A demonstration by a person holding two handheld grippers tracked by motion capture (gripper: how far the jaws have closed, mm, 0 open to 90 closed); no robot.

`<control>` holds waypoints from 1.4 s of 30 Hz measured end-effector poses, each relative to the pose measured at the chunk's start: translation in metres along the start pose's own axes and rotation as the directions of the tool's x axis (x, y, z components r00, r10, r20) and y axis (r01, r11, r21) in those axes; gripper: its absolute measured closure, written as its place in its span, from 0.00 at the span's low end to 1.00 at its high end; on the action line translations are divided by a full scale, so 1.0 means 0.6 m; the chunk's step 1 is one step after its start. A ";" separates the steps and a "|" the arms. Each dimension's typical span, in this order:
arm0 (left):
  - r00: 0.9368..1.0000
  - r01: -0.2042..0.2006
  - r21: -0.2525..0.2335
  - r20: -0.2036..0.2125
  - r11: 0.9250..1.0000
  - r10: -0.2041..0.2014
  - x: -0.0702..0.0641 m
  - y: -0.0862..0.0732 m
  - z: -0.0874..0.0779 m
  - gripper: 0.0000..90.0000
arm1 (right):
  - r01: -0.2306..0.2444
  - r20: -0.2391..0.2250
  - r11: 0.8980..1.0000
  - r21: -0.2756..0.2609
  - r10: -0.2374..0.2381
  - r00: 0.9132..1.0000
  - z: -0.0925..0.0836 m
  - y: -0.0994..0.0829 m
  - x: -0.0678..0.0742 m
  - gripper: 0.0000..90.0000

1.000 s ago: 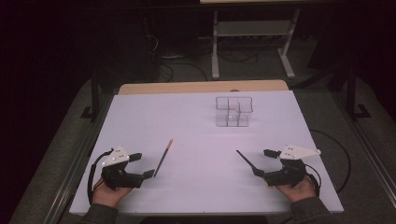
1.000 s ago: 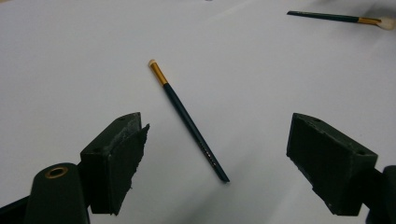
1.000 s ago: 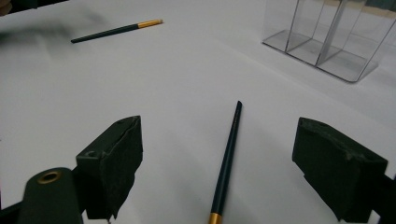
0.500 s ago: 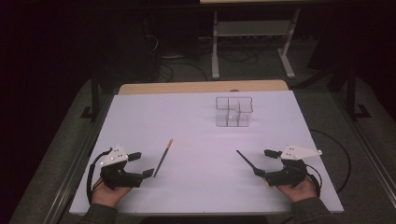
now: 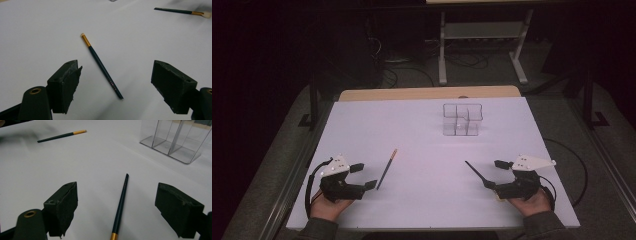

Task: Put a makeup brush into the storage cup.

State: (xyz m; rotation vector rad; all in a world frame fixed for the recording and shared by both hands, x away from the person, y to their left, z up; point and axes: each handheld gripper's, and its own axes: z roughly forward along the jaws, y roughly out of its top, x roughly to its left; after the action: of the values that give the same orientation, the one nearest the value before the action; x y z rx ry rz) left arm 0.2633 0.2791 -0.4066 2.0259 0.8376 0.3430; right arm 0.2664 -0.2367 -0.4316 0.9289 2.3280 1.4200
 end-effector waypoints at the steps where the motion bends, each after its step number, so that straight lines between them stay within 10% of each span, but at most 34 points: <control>1: 1.000 0.000 0.005 0.001 1.000 0.000 0.001 0.002 0.000 0.24 | -0.002 0.000 1.000 0.001 0.002 1.000 0.000 0.000 0.000 0.19; 29: 0.993 0.115 0.104 0.009 0.988 -0.116 0.037 0.055 0.046 0.40 | 0.006 0.017 1.000 0.002 -0.006 1.000 -0.006 0.000 -0.002 0.19; 42: 0.995 0.096 0.218 0.008 0.971 -0.100 0.040 0.090 0.081 0.44 | 0.011 0.022 1.000 -0.001 -0.011 1.000 -0.006 0.007 -0.003 0.20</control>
State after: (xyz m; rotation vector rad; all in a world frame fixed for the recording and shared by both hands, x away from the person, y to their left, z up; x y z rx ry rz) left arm 0.3298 0.2442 -0.3914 2.1748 0.9965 0.1826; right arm 0.2675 -0.2389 -0.4265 0.9257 2.3120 1.4000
